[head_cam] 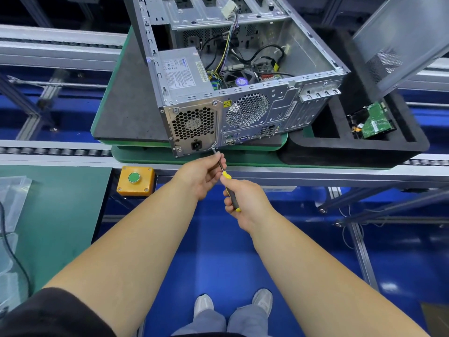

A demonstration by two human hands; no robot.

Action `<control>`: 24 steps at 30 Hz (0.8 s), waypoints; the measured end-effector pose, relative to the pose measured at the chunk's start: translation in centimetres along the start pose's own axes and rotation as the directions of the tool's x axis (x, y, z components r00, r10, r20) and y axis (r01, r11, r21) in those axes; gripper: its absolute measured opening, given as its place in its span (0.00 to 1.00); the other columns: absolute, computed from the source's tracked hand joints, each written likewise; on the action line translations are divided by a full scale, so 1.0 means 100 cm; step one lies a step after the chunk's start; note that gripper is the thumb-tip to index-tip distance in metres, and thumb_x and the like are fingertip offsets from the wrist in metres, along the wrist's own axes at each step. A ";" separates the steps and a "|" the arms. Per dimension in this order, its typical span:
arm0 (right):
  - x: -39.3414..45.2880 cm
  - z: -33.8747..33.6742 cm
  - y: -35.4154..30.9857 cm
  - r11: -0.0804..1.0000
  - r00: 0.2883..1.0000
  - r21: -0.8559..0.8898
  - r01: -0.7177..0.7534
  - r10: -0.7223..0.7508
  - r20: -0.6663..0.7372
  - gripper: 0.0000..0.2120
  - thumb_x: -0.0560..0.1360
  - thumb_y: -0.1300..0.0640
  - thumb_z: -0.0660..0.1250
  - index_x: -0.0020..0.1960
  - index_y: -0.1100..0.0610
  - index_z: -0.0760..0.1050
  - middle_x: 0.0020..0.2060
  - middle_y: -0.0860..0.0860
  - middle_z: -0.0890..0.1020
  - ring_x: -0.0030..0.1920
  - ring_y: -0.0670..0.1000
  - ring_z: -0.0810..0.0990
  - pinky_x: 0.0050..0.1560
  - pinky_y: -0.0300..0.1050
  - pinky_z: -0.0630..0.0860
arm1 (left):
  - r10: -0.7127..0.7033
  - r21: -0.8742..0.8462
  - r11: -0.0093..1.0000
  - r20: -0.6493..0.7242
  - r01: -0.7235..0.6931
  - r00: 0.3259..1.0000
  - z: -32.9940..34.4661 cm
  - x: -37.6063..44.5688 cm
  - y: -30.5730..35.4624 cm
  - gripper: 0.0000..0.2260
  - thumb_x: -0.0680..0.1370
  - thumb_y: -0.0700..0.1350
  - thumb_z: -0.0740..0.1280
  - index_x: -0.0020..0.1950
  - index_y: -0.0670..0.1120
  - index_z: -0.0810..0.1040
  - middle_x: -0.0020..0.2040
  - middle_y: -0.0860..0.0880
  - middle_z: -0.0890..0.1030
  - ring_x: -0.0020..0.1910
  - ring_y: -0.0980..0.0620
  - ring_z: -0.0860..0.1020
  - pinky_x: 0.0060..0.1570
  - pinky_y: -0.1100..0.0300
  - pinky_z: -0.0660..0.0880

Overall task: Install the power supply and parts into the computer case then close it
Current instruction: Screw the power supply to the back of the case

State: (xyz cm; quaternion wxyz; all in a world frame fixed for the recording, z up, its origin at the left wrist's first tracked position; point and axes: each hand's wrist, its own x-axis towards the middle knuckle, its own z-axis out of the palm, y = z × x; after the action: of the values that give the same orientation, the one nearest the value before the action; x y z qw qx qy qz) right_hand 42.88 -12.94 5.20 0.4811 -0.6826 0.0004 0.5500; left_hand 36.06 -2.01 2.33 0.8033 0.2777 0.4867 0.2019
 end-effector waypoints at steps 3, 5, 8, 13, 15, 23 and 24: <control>0.000 0.000 -0.001 0.994 0.999 -0.101 0.028 -0.030 -0.015 0.13 0.78 0.48 0.68 0.50 0.59 0.79 0.37 0.51 0.80 0.30 0.48 0.73 0.29 0.40 0.71 | -0.011 0.007 1.000 -0.022 0.011 1.000 0.001 0.001 -0.001 0.05 0.77 0.45 0.70 0.44 0.45 0.82 0.34 0.52 0.83 0.32 0.59 0.80 0.31 0.68 0.76; -0.001 0.001 -0.003 0.989 0.999 -0.143 0.024 -0.028 -0.030 0.14 0.80 0.48 0.65 0.48 0.58 0.79 0.37 0.51 0.82 0.30 0.48 0.74 0.29 0.40 0.72 | -0.005 0.007 1.000 -0.011 0.006 1.000 0.000 0.001 -0.002 0.06 0.78 0.46 0.69 0.44 0.45 0.82 0.35 0.52 0.83 0.34 0.58 0.80 0.33 0.67 0.76; 0.000 0.003 -0.003 0.989 0.998 -0.150 0.004 -0.012 -0.053 0.17 0.82 0.47 0.60 0.46 0.58 0.80 0.34 0.50 0.83 0.30 0.47 0.73 0.28 0.39 0.71 | 0.017 -0.011 1.000 0.047 -0.016 0.999 -0.003 0.000 -0.003 0.08 0.81 0.45 0.64 0.49 0.45 0.82 0.40 0.51 0.85 0.40 0.57 0.83 0.38 0.64 0.78; 0.005 0.004 -0.004 0.997 0.997 -0.044 -0.065 0.064 -0.032 0.23 0.83 0.45 0.58 0.42 0.59 0.82 0.30 0.50 0.81 0.28 0.47 0.70 0.25 0.38 0.69 | 0.043 -0.017 0.999 0.026 -0.043 0.999 -0.003 0.000 -0.004 0.07 0.81 0.41 0.64 0.50 0.44 0.81 0.39 0.51 0.85 0.38 0.59 0.83 0.34 0.66 0.77; 0.006 0.002 -0.002 0.999 0.999 -0.003 -0.041 0.041 -0.012 0.19 0.79 0.43 0.64 0.43 0.58 0.81 0.31 0.51 0.79 0.27 0.47 0.71 0.26 0.38 0.70 | 0.043 -0.020 0.999 0.005 -0.043 0.999 -0.001 0.003 -0.005 0.06 0.80 0.41 0.65 0.48 0.44 0.81 0.38 0.51 0.85 0.36 0.59 0.83 0.32 0.67 0.77; 0.008 0.002 0.002 0.974 0.991 -0.215 0.069 -0.091 -0.094 0.13 0.79 0.48 0.67 0.44 0.57 0.78 0.35 0.51 0.81 0.28 0.47 0.75 0.28 0.39 0.73 | 0.050 0.005 0.999 -0.050 -0.050 0.997 -0.001 0.009 -0.007 0.03 0.76 0.43 0.71 0.44 0.45 0.81 0.33 0.52 0.84 0.31 0.59 0.80 0.28 0.68 0.74; 0.007 0.004 0.002 0.979 0.994 -0.196 0.048 -0.067 -0.088 0.15 0.80 0.47 0.65 0.43 0.58 0.79 0.33 0.51 0.80 0.28 0.47 0.74 0.27 0.39 0.72 | 0.047 0.013 0.999 -0.058 -0.047 0.997 -0.001 0.009 -0.007 0.03 0.76 0.43 0.71 0.42 0.45 0.81 0.32 0.52 0.83 0.29 0.59 0.79 0.27 0.68 0.74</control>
State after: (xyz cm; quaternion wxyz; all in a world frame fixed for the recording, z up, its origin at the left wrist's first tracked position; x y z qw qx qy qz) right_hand 42.79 -12.38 4.57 0.4277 -0.7509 -0.0503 0.5007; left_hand 36.44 -1.97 1.26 0.7820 0.2879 0.5045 0.2259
